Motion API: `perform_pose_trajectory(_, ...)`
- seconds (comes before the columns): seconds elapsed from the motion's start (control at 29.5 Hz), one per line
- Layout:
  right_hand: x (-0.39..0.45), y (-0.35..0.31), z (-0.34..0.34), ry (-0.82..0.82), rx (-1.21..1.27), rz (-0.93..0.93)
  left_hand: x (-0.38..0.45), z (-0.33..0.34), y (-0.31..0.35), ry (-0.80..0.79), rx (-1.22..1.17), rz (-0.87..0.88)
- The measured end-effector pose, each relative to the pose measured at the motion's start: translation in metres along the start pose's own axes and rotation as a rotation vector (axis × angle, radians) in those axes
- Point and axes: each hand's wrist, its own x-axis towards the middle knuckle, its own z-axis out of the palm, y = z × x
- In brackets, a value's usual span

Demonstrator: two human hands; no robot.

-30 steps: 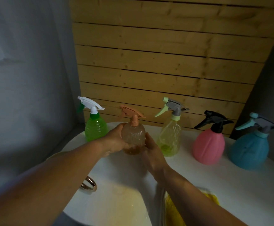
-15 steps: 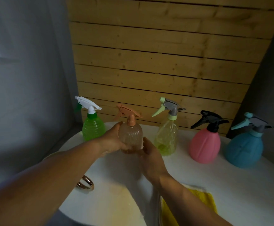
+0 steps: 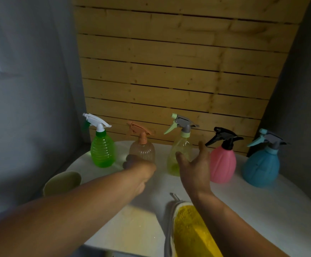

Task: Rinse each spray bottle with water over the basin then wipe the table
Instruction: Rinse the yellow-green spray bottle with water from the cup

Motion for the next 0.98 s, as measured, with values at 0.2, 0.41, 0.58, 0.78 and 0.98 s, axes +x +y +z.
perform_pose_trajectory(0.2, 0.025, -0.007, 0.002, -0.143, -0.051, 0.024, -0.016, 0.014, 0.009, -0.092, -0.017, 0.035)
perform_pose_trajectory(0.41, 0.037, -0.002, 0.006, -0.151, -0.039, 0.075, -0.023, 0.015, 0.022, -0.280, 0.017, 0.164)
perform_pose_trajectory(0.58, 0.023, -0.013, -0.006, -0.135, -0.023, 0.006, -0.033, 0.010, 0.033, -0.329, 0.004, 0.256)
perform_pose_trajectory(0.78, -0.010, -0.055, -0.025, -0.175, -0.048, -0.013, -0.052, -0.009, 0.034, -0.307, 0.007, 0.429)
perform_pose_trajectory(0.98, -0.050, -0.088, -0.035, -0.217, -0.060, -0.072, -0.084, -0.043, 0.035, -0.365, -0.039, 0.535)
